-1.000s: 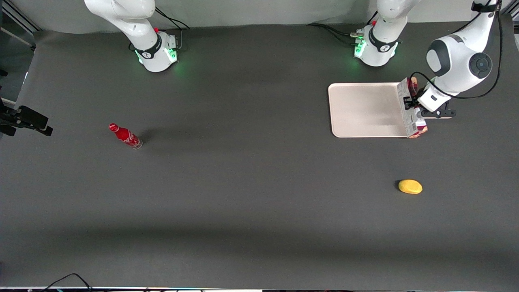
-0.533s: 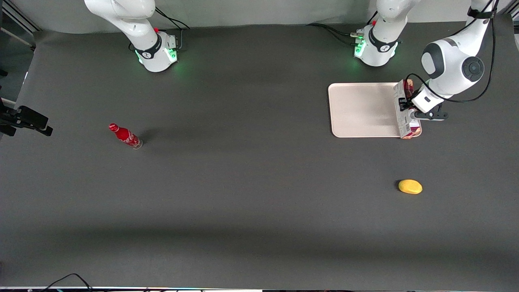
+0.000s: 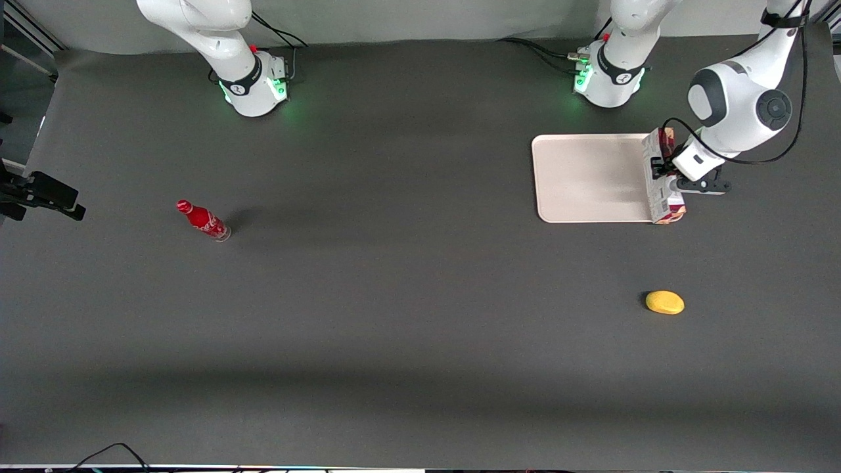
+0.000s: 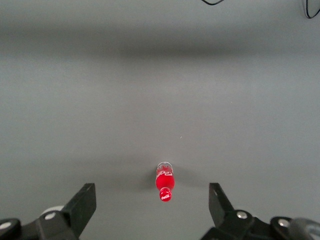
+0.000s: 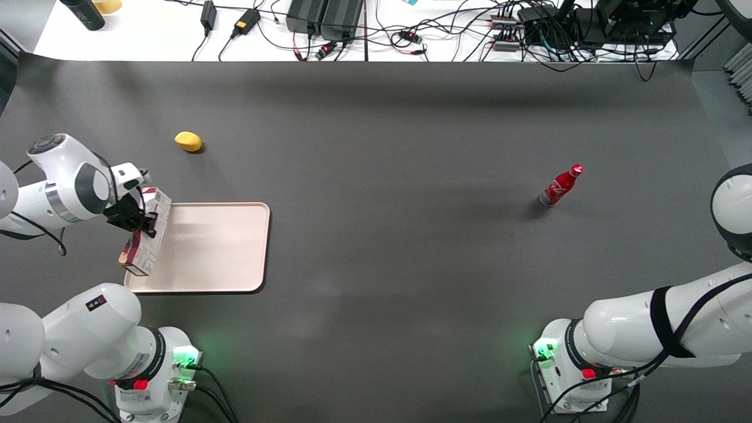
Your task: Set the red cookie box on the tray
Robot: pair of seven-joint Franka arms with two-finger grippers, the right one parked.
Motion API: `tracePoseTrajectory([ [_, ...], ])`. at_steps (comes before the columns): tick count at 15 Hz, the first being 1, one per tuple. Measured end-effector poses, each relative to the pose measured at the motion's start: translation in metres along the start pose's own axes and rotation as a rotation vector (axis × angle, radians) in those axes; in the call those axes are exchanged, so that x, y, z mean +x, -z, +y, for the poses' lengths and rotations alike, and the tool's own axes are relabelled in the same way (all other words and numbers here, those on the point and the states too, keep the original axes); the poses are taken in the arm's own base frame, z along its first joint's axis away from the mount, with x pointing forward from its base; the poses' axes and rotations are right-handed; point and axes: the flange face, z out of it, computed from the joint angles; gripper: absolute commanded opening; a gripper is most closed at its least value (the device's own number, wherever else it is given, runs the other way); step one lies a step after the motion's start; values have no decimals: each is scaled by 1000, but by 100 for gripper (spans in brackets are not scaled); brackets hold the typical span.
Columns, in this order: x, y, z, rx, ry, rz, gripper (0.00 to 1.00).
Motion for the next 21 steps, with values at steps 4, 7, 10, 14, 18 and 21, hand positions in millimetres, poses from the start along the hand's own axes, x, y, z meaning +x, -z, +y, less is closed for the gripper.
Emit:
tracePoseTrajectory([
  [4,-6,1,-19,-8,11,5,100],
  [7,-6,1,-19,-8,11,5,100],
  [10,-6,1,-19,-8,11,5,100],
  [14,-2,6,-19,-5,10,12,100],
  [18,34,65,-21,-21,-13,-4,100],
  [21,75,148,-15,10,-26,38,100],
])
